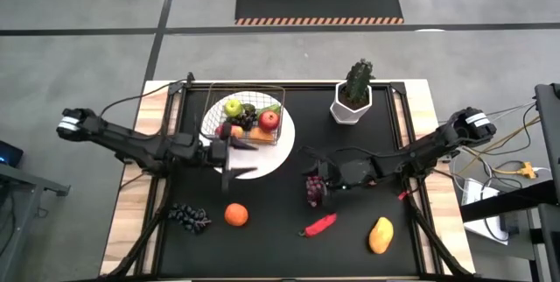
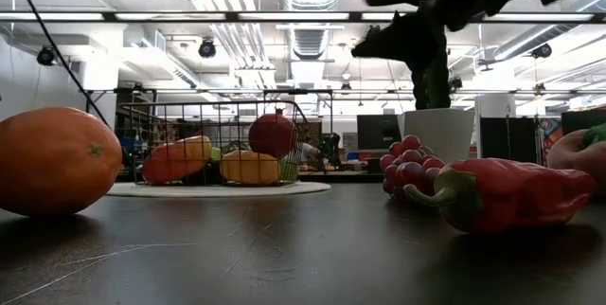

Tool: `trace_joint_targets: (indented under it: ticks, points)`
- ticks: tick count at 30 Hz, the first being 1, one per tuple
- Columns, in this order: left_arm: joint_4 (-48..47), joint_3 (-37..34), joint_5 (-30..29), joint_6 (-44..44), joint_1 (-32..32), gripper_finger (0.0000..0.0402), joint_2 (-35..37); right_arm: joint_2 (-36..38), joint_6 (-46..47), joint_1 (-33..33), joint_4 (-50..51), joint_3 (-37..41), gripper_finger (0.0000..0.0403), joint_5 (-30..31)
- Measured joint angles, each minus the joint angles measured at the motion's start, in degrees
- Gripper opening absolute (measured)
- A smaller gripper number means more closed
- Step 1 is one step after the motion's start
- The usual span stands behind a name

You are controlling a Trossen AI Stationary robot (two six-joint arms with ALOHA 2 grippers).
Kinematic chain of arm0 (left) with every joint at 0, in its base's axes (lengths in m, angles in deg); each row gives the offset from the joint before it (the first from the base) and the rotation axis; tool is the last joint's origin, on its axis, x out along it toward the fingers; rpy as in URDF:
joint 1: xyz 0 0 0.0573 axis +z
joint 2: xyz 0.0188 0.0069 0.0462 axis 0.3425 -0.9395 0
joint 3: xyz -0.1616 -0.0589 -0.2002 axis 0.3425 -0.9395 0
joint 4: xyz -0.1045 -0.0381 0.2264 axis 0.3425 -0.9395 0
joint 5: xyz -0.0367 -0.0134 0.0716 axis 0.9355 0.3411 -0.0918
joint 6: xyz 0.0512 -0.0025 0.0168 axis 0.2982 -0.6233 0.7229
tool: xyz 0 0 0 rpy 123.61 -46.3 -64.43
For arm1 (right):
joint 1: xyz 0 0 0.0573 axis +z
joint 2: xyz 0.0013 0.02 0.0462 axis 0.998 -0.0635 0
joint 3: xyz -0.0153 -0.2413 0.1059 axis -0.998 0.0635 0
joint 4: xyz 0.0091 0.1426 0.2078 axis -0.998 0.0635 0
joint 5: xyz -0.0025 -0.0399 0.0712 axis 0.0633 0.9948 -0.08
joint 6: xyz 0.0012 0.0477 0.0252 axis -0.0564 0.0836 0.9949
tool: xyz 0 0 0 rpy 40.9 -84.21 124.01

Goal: Build produce basket
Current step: Put the red chili pepper in the gold wire basket

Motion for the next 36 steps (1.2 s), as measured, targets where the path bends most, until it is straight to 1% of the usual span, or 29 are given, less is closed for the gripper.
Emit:
trace_joint_targets:
  ticks: [2,3,5,8,13,17,21,26,36]
  points:
    - [0.65,-0.03,-0.01,0.12,-1.29,0.0242,-1.15,-0.35,0.51,0.8,9.5,-3.18,0.0328,-4.61]
    - [1.33,-0.03,-0.02,0.32,-1.71,0.0242,-1.8,-0.52,0.49,1.63,14.56,-4.93,0.0328,-5.62]
    - [1.78,-0.03,-0.01,1.19,-1.92,0.0242,-2.88,-1.12,0.42,3.36,25.43,-8.62,0.0328,-6.01]
    - [2.43,-0.05,-0.13,1.7,-1.9,0.0242,-4.08,-2.47,-0.05,6.35,38.24,-14.46,0.0328,-6.0]
    - [5.41,-0.08,-0.35,2.11,-1.83,0.0242,-4.87,-7.18,-1.32,10.26,50.98,-21.7,0.0328,-5.59]
    - [6.27,-0.08,-0.4,3.03,-1.83,0.0242,-4.63,-12.32,-0.68,12.18,56.03,-25.78,0.0328,-5.71]
    - [6.88,-0.08,-0.46,3.52,-1.83,0.0242,-4.36,-17.33,0.53,13.43,57.15,-28.35,0.0328,-6.19]
    - [7.9,-0.08,-0.53,7.6,-1.83,0.0242,-4.36,-21.15,2.26,14.21,56.49,-29.09,0.0328,-6.57]
    - [9.27,-0.08,-0.53,8.01,-1.81,0.0242,-4.36,-27.14,4.56,15.31,56.86,-28.83,0.0327,-6.11]
